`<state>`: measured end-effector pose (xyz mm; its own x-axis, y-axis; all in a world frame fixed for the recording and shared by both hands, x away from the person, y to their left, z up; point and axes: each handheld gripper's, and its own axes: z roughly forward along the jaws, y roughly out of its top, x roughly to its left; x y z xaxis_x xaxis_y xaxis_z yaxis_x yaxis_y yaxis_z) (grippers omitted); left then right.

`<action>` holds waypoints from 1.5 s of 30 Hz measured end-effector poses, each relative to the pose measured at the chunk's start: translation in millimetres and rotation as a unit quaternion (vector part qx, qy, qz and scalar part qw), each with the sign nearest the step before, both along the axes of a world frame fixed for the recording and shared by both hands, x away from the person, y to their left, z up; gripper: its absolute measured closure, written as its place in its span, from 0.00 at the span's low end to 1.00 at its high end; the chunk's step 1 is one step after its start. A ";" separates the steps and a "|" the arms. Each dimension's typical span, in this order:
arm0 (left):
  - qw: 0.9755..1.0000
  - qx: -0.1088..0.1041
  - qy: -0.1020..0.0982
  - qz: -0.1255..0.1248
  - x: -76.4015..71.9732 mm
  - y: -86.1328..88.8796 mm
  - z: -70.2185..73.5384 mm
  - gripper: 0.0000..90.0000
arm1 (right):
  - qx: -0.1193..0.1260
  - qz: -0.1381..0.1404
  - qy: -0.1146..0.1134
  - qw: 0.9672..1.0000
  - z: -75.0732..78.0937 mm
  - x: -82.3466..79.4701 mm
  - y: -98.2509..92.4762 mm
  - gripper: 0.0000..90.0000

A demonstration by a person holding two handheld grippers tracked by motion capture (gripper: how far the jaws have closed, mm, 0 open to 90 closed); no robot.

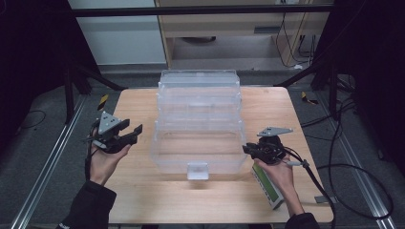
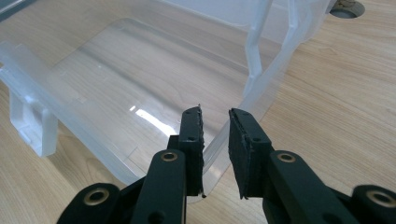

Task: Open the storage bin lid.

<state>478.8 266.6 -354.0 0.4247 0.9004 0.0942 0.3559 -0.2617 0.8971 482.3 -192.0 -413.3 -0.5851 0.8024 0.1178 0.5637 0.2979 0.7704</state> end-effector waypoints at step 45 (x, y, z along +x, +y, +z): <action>0.993 -0.003 0.108 -0.042 1.4 -23.2 -68.9 0.77 | -0.016 -0.004 -0.005 1.000 0.1 -0.3 4.3 0.82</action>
